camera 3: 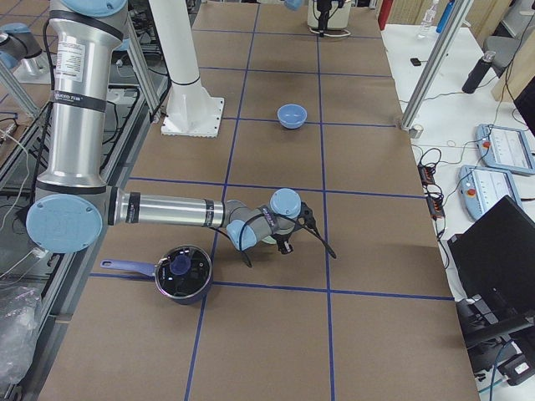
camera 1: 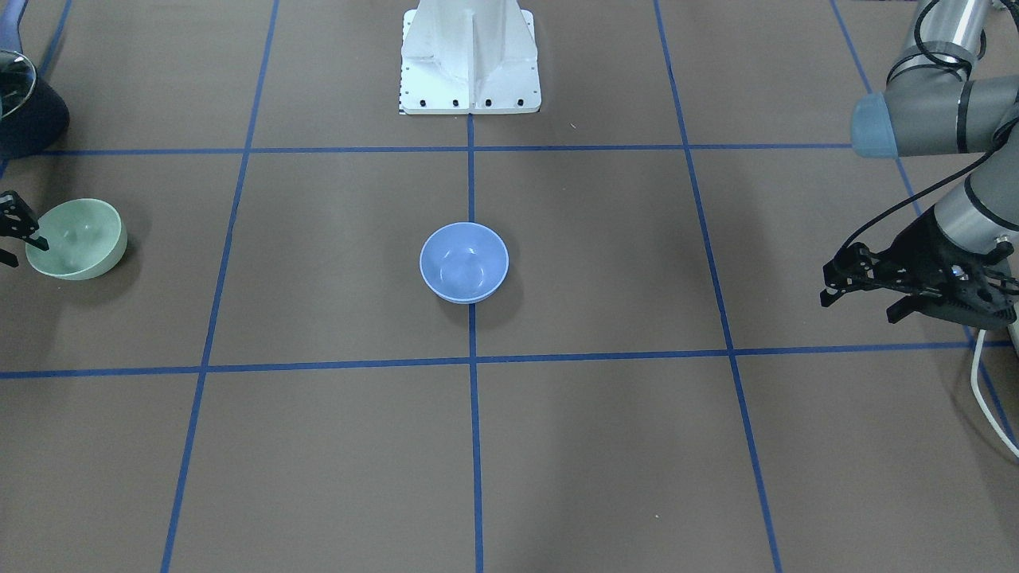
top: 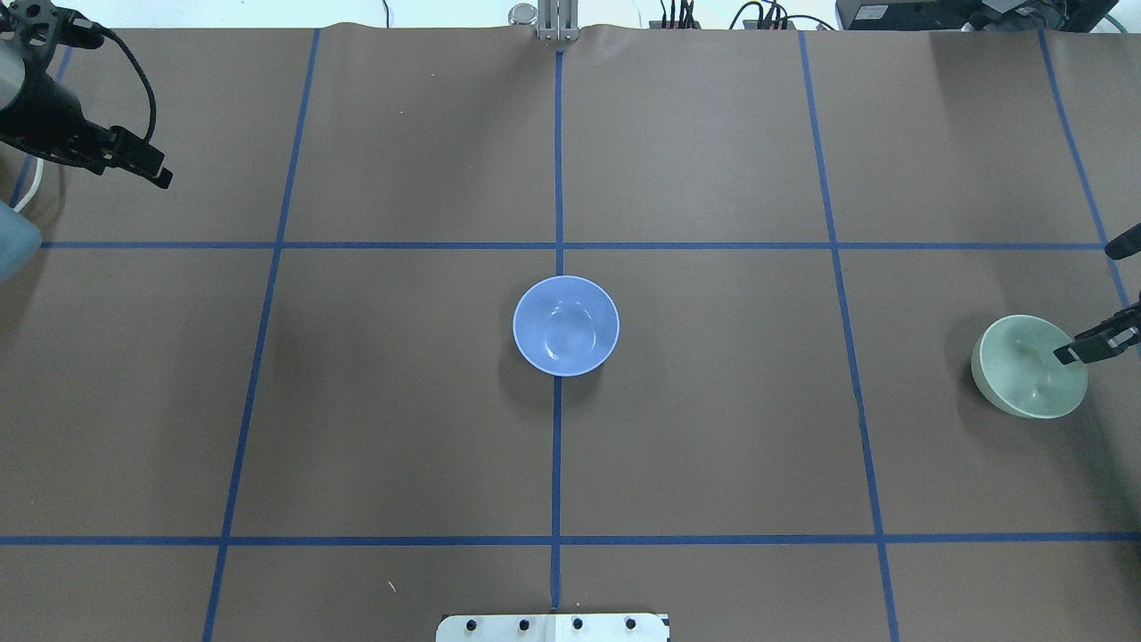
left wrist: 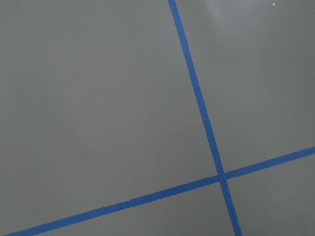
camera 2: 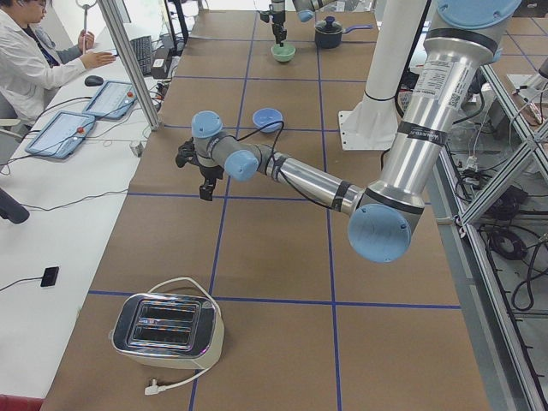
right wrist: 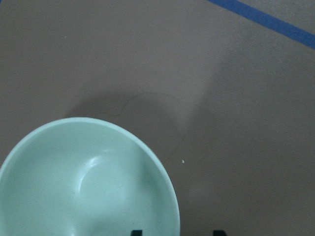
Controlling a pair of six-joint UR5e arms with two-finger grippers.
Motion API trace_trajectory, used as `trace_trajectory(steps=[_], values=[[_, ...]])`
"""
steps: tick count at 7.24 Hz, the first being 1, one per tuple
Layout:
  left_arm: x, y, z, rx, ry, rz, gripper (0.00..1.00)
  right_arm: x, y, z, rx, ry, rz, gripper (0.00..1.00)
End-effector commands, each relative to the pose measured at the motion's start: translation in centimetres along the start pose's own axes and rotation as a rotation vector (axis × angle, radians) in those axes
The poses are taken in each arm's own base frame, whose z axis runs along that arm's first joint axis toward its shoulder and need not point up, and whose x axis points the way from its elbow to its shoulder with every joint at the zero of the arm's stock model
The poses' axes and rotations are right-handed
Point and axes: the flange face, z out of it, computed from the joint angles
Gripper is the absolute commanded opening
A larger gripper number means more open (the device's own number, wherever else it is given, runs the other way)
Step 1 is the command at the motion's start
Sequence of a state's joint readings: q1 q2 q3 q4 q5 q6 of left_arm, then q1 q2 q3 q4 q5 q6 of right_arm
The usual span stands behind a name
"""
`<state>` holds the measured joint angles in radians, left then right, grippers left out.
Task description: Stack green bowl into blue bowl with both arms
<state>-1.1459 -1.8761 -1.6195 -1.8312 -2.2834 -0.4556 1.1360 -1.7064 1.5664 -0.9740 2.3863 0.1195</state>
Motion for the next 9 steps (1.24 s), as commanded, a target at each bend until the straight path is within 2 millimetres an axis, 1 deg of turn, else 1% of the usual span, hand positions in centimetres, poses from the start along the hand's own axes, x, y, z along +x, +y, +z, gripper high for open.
trace_trajectory(steps=[1, 2, 3, 4, 7, 9], values=[[0.2, 0.0, 0.0, 0.0, 0.002, 0.002, 0.96, 0.0, -0.4, 0.4, -0.003, 0.002, -0.002, 0.29], [0.2, 0.0, 0.0, 0.0, 0.002, 0.002, 0.96, -0.5, -1.5, 0.2, 0.006, -0.002, 0.013, 0.17], [0.2, -0.1, 0.0, 0.001, 0.002, 0.003, 0.96, -1.1, -1.9, 0.5, 0.005, -0.008, 0.028, 0.14], [0.3, -0.2, -0.1, 0.001, 0.002, 0.003, 0.96, -1.3, -2.5, 0.4, 0.012, -0.009, 0.022, 0.13], [0.4, -0.4, -0.1, 0.004, 0.002, 0.004, 0.96, -1.8, -2.9, 0.1, 0.018, -0.015, 0.014, 0.12], [0.5, -0.5, -0.2, 0.005, 0.002, 0.005, 0.96, -3.0, -4.1, -0.8, 0.038, -0.035, 0.005, 0.12]])
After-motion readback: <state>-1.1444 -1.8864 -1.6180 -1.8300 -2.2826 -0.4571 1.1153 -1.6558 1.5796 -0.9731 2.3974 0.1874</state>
